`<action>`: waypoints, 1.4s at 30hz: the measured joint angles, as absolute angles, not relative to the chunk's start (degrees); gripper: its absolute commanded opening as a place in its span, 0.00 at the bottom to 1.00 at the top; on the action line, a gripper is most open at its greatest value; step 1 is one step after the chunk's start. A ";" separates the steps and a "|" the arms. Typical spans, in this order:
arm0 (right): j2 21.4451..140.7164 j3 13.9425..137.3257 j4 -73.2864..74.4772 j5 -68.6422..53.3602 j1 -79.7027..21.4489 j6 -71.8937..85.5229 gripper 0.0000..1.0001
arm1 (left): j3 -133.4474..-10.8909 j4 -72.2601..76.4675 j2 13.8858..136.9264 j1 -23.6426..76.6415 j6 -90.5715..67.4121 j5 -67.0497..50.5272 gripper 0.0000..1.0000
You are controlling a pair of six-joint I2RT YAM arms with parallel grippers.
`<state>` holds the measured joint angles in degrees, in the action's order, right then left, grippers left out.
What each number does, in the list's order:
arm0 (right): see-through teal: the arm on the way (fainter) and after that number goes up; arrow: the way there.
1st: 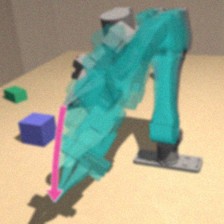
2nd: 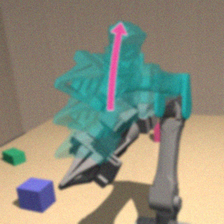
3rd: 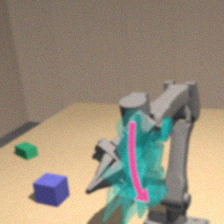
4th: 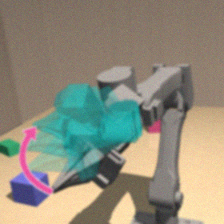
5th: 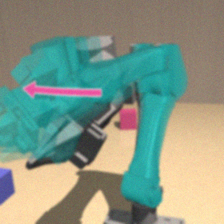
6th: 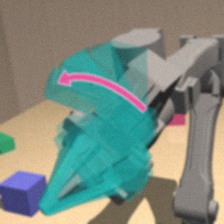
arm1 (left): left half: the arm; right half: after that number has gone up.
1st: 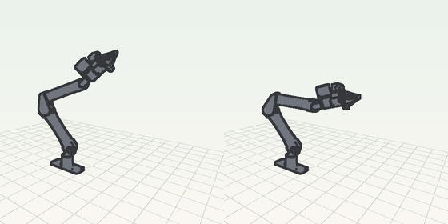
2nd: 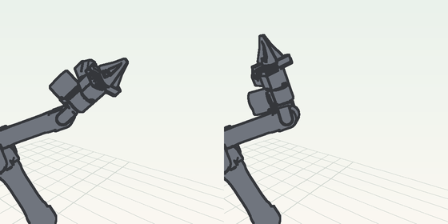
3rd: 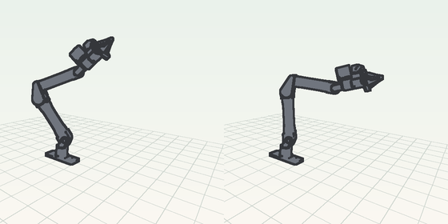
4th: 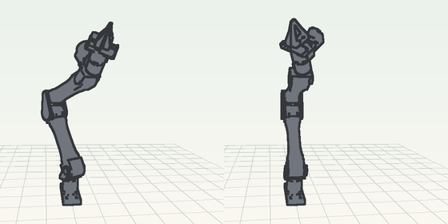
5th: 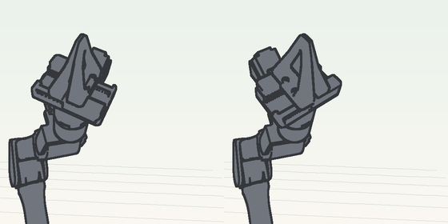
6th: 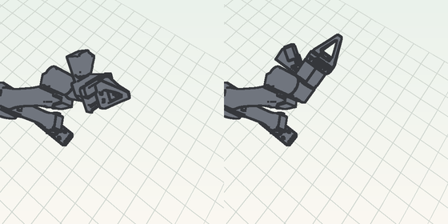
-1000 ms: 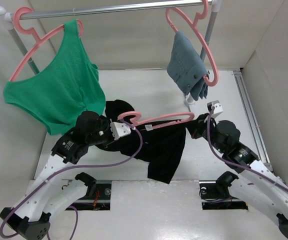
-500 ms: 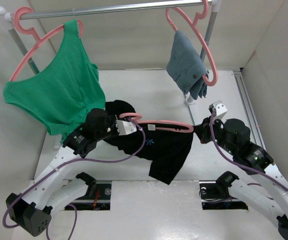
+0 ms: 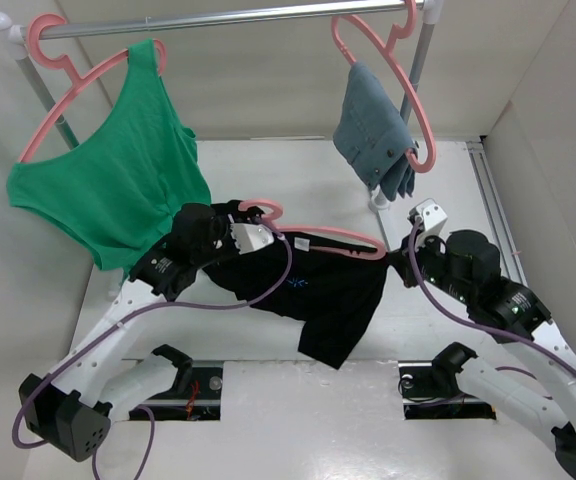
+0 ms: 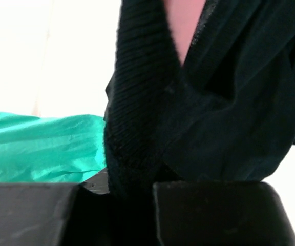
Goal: Place the t-shirt on the hanger
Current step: Place tshirt on hanger
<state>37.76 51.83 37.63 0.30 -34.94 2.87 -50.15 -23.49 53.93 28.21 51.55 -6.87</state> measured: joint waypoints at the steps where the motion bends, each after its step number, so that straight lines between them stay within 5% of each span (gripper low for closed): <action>1: 37.89 51.94 37.69 0.38 -34.94 3.05 0.00 | -50.54 -23.38 54.13 27.70 51.55 -7.31 0.00; 21: 52.31 68.45 47.55 -6.57 -32.18 -3.55 0.00 | -46.39 -17.17 52.14 26.24 59.29 -1.74 0.00; 31: 50.78 69.80 41.52 -21.30 -34.63 -7.51 0.00 | -45.58 -24.97 51.46 35.42 60.51 2.04 0.00; 38: 51.72 68.36 36.67 -22.35 -37.65 -8.86 0.00 | -54.13 -33.17 52.90 39.18 53.91 -6.74 0.00; 42: 52.45 67.20 40.97 -16.38 -37.65 -9.47 0.53 | -57.01 -34.50 52.45 39.16 52.56 -10.50 0.00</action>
